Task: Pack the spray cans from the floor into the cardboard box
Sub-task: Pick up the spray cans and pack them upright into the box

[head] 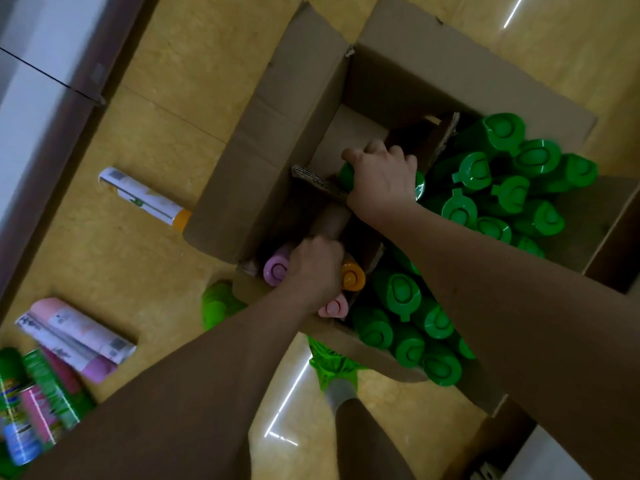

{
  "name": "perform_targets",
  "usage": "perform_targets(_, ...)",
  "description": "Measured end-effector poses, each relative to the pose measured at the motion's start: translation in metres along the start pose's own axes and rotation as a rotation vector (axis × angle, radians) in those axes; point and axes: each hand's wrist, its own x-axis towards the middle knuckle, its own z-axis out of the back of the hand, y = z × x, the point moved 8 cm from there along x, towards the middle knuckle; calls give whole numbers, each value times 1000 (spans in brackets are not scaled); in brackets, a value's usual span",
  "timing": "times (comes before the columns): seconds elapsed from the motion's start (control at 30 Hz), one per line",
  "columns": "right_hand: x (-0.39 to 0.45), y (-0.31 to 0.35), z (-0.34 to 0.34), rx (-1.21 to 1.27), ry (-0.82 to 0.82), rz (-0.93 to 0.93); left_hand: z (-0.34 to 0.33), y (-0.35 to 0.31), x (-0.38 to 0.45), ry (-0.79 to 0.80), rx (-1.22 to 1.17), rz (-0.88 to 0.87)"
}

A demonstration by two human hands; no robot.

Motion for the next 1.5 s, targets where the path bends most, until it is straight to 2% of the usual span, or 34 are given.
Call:
perform_targets(0.17,1,0,-3,-8,-8,12,-12,6,16,120,30,-50)
perform_targets(0.23,2,2,-5,-44,-1,-2,-10,12,17,199,-75,-87)
perform_targets(0.3,2,8,-6,-106,-23,-12,-2,26,10,190,-288,-73)
perform_targets(0.33,0,15,-6,-132,-51,-4,6,37,4,126,-392,-46)
perform_targets(0.4,-6,37,-8,-152,-97,29,25,67,-13,-104,-550,56)
perform_targets(0.53,-15,98,-9,-85,-187,28,54,152,-64,-615,-664,280)
perform_targets(0.67,-11,170,-17,-22,-209,79,41,240,-107,-777,-673,485)
perform_targets(0.77,-11,227,-22,39,-261,132,15,297,-129,-754,-681,573)
perform_targets(0.9,-8,309,-64,11,-222,369,-38,371,-154,-697,-747,773)
perform_targets(1.1,23,373,-180,-120,53,430,-156,458,-194,-549,-942,1191)
perform_targets(1.2,49,384,-234,-246,122,437,-212,489,-219,-545,-1014,1392)
perform_targets(1.27,67,389,-259,-318,102,421,-242,504,-232,-563,-1022,1470)
perform_targets(1.37,71,398,-282,-238,75,320,-278,516,-238,-578,-1019,1489)
perform_targets(1.5,47,417,-282,-195,-137,315,-300,520,-227,-597,-1044,1475)
